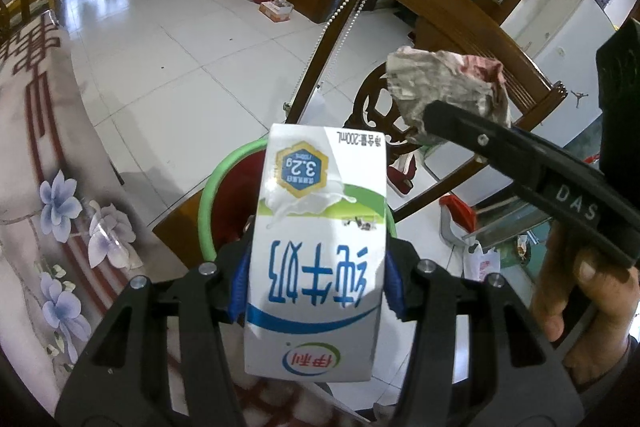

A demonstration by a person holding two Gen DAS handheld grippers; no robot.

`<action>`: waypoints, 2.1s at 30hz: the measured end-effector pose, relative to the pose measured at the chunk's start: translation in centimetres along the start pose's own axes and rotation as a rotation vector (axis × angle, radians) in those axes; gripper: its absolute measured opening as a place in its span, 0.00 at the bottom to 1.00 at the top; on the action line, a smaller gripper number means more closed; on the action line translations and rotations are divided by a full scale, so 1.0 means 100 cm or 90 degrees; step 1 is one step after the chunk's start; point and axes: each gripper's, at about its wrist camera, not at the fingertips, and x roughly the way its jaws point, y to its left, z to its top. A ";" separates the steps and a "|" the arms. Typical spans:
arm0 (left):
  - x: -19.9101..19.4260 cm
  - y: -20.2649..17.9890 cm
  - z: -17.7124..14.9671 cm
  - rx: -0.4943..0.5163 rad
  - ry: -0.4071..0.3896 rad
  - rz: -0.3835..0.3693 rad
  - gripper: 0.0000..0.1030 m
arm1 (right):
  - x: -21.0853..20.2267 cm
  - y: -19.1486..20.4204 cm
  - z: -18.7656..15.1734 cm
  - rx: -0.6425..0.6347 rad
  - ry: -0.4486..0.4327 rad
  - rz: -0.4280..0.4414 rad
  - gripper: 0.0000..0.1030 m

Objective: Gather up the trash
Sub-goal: 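Carry the milk carton and crumpled paper to the red bin, open both tools, then move both tools back over the table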

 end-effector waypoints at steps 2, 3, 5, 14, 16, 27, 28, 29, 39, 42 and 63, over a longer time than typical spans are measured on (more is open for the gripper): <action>0.003 0.000 0.003 0.003 0.001 0.000 0.49 | 0.001 0.000 0.002 0.003 -0.002 0.000 0.41; 0.003 -0.001 0.002 0.006 0.002 0.000 0.49 | 0.002 -0.001 0.003 0.006 -0.003 0.002 0.41; 0.007 -0.002 0.001 0.013 0.004 0.005 0.49 | 0.002 -0.002 0.004 0.009 -0.003 0.002 0.41; 0.007 0.001 -0.007 0.010 0.005 0.024 0.94 | 0.004 -0.001 0.003 0.012 -0.002 -0.006 0.58; 0.005 0.002 -0.010 0.019 0.009 0.038 0.94 | 0.002 -0.001 0.003 0.011 -0.007 -0.008 0.73; -0.041 0.031 -0.030 -0.012 -0.021 0.081 0.95 | -0.011 0.012 0.003 -0.012 -0.046 -0.019 0.93; -0.045 0.031 -0.031 -0.014 -0.025 0.081 0.95 | -0.012 0.014 0.003 -0.015 -0.047 -0.020 0.93; -0.052 0.032 -0.033 -0.016 -0.030 0.084 0.95 | -0.012 0.017 0.002 -0.021 -0.046 -0.021 0.93; -0.117 0.038 -0.065 -0.004 -0.070 0.121 0.95 | -0.032 0.045 -0.010 -0.023 -0.053 -0.019 0.93; -0.148 0.048 -0.076 -0.025 -0.099 0.127 0.95 | -0.040 0.069 -0.015 -0.042 -0.063 -0.012 0.93; -0.309 0.177 -0.218 -0.166 -0.163 0.271 0.95 | -0.038 0.263 -0.090 -0.232 -0.015 0.103 0.93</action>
